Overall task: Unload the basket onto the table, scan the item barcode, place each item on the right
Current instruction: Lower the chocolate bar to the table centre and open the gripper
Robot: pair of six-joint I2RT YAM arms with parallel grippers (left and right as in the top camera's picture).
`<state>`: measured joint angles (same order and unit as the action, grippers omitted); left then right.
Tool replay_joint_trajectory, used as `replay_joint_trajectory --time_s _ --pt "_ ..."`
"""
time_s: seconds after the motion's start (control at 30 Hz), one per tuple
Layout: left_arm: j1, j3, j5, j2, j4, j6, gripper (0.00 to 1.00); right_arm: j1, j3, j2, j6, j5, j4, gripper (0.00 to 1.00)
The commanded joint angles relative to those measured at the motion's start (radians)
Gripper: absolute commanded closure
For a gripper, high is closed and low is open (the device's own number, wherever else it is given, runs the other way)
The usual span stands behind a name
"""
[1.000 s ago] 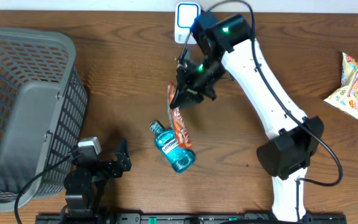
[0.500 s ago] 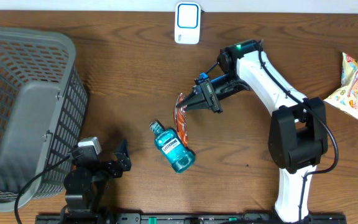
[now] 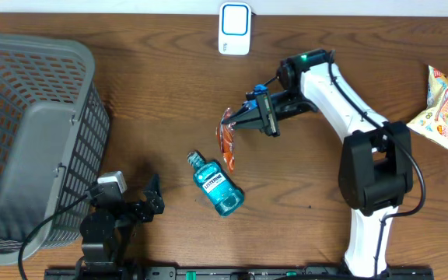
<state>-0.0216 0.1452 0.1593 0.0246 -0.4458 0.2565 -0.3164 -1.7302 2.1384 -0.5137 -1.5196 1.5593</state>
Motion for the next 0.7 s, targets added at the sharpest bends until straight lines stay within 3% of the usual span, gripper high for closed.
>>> replay_joint_trajectory --time_s 0.0,0.33,0.43,0.5,0.67 --pt "-0.002 -0.014 0.012 0.001 -0.016 -0.013 0.02 0.03 -0.003 -0.012 0.087 -0.043 0.004 0.99" --pt "-0.002 -0.014 0.012 0.001 -0.016 -0.013 0.02 0.055 -0.003 -0.012 0.137 -0.043 0.003 0.99" --pt "-0.002 -0.014 0.012 0.001 -0.016 -0.013 0.02 0.066 -0.003 -0.012 0.259 -0.034 -0.04 0.99" --pt "-0.002 -0.014 0.012 0.001 -0.016 -0.013 0.02 0.07 -0.003 -0.012 0.354 0.049 -0.124 0.99" --pt "-0.002 -0.014 0.012 0.001 -0.016 -0.013 0.02 0.055 -0.003 -0.012 0.23 0.436 -0.367 0.99"
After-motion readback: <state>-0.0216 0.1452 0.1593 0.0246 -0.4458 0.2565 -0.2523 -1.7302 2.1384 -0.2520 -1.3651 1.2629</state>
